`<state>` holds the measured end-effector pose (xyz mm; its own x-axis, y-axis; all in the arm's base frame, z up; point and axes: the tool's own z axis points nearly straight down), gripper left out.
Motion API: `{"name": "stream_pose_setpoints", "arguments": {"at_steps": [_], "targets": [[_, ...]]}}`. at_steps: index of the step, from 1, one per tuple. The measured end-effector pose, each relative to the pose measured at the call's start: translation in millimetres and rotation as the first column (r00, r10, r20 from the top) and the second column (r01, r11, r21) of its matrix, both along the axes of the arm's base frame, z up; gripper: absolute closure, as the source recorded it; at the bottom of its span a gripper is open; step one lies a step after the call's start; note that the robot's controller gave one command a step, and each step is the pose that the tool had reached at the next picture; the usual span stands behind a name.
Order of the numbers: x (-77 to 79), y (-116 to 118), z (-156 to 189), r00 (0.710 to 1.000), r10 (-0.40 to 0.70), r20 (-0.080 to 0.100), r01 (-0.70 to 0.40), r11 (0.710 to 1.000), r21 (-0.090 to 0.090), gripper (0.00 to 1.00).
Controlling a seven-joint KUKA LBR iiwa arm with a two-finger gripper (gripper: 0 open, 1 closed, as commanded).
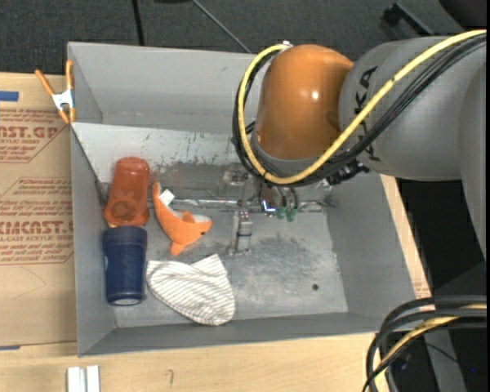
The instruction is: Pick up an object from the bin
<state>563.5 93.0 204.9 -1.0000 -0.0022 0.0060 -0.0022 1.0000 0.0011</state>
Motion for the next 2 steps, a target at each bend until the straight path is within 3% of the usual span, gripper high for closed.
{"name": "stream_pose_setpoints", "arguments": {"at_steps": [1, 2], "targets": [[1.6, -0.4, 4.7, 1.000, -0.001, 0.008, 0.001, 1.000, 0.001, 0.00], [-11.2, 28.3, -29.8, 0.999, -0.034, 0.018, 0.034, 0.999, 0.000, 0.00]]}}
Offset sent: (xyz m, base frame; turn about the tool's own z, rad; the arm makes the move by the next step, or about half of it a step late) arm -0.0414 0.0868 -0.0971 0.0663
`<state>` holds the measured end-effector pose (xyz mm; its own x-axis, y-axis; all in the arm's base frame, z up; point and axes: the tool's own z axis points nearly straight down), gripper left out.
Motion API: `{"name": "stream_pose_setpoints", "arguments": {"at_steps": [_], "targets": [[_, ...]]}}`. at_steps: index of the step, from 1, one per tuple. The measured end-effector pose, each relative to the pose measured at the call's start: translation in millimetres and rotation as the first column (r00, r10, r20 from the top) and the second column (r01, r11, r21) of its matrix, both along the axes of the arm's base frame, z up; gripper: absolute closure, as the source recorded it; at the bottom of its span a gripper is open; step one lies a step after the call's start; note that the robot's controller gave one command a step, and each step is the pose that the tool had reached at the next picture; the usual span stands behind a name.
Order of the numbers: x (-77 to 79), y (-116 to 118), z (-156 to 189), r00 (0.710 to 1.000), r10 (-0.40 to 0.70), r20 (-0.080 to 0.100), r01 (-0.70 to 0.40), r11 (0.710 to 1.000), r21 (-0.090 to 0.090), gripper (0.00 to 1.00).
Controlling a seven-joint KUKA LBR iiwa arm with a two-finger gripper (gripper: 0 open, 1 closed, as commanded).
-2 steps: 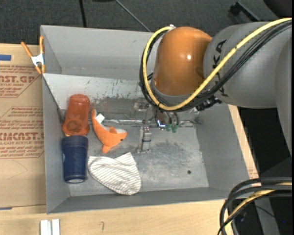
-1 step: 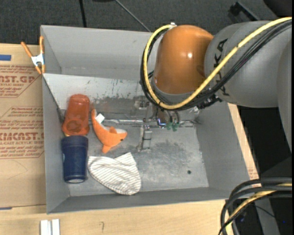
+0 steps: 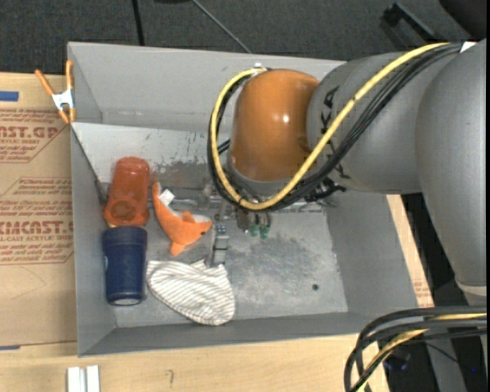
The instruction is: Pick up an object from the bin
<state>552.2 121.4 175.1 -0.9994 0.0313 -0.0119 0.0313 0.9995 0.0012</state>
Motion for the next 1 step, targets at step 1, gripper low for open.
{"name": "stream_pose_setpoints", "arguments": {"at_steps": [1], "targets": [[-37.5, 12.8, -70.0, 0.996, 0.087, -0.008, -0.087, 0.996, 0.001, 0.00]]}}
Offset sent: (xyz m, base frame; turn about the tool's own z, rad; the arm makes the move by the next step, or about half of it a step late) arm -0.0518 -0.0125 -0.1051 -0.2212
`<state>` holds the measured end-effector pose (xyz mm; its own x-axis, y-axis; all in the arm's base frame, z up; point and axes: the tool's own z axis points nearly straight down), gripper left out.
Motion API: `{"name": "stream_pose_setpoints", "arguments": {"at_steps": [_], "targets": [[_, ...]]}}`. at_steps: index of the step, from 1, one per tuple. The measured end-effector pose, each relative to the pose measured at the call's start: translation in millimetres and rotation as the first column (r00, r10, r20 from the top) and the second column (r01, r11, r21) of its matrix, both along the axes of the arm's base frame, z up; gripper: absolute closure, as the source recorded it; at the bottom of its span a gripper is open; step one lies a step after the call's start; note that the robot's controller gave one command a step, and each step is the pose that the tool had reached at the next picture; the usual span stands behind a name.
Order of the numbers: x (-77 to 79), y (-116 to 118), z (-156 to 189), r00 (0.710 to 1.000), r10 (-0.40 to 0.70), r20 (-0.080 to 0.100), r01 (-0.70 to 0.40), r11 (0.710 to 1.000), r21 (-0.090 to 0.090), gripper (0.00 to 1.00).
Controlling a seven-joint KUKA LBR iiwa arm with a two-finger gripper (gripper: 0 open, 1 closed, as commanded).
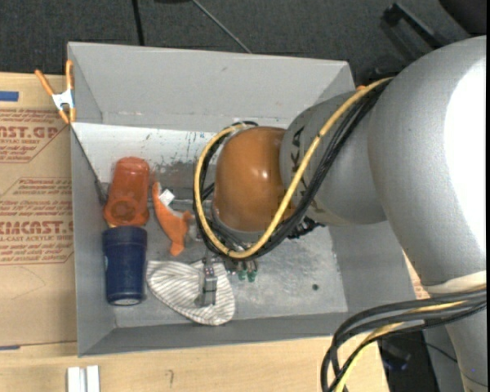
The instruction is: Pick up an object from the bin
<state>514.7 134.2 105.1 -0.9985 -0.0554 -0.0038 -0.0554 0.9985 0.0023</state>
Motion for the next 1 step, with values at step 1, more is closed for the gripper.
{"name": "stream_pose_setpoints", "arguments": {"at_steps": [1], "targets": [[-6.5, -4.1, -13.2, 1.000, 0.028, -0.004, -0.028, 1.000, -0.002, 0.00]]}}
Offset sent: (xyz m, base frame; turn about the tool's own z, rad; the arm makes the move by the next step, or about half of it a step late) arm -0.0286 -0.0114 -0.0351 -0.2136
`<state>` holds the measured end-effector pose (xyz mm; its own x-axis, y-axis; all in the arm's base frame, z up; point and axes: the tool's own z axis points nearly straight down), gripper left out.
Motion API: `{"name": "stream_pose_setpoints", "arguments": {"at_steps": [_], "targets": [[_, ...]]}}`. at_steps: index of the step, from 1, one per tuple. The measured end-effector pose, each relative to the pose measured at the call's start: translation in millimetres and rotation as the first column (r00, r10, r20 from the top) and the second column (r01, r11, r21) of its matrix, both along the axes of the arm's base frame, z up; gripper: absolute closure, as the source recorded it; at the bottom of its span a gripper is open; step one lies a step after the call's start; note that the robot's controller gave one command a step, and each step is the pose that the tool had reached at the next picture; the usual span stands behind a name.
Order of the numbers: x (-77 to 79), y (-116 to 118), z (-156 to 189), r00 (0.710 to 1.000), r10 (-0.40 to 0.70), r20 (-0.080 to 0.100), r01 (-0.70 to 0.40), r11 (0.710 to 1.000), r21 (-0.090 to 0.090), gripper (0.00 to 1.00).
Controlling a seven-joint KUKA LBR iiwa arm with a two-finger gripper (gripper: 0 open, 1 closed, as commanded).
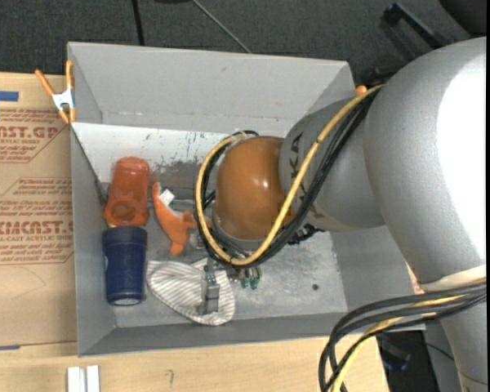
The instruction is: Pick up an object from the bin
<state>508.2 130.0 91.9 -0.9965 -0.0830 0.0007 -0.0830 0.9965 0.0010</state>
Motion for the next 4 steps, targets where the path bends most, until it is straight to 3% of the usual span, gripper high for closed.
{"name": "stream_pose_setpoints", "arguments": {"at_steps": [1, 2, 3, 4], "targets": [[-22.0, -6.3, -21.7, 0.983, 0.185, 0.001, -0.185, 0.983, 0.001, 1.00], [-22.0, -6.3, -21.7, 0.983, 0.185, 0.001, -0.185, 0.983, 0.001, 1.00], [-27.8, -32.8, 119.3, 0.980, 0.198, 0.003, -0.198, 0.980, 0.000, 1.00], [-28.0, -32.8, 119.1, 0.980, 0.198, 0.002, -0.198, 0.980, 0.000, 1.00]]}}
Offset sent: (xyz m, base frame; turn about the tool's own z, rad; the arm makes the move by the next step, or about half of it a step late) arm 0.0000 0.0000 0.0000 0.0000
